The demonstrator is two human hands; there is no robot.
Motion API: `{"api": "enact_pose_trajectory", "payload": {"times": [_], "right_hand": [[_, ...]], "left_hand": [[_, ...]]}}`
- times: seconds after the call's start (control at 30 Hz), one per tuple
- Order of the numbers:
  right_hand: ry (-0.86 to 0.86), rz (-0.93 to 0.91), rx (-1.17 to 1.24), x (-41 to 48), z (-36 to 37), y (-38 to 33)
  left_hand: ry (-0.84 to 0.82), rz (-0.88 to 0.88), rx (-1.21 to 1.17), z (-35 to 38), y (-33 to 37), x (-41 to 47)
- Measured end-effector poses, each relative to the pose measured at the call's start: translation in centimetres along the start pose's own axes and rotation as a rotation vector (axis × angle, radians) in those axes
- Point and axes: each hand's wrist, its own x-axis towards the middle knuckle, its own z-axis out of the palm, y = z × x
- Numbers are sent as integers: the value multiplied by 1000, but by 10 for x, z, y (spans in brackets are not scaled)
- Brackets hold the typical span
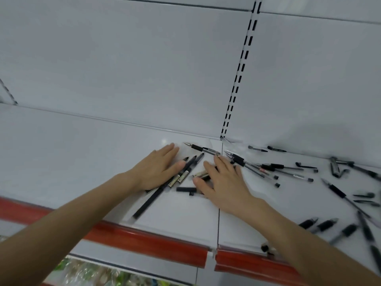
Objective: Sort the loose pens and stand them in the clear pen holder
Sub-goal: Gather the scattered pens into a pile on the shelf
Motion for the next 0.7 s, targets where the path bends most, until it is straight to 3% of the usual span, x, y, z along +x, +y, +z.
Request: {"api": "enact_pose_trajectory", "payload": {"times": [0.2, 0.3, 0.5, 0.7], "right_hand": [[167, -115, 79, 3, -8, 7], [197, -86, 100, -25, -27, 22], [-120, 208, -41, -118, -33, 68], [-107, 205, -15, -131, -19, 81]], "left_hand": [[56, 61, -206, 13, 30, 7], [32, 67, -77, 5, 22, -8], [-88, 105, 67, 12, 24, -27], [-47, 206, 115, 40, 66, -3]]}}
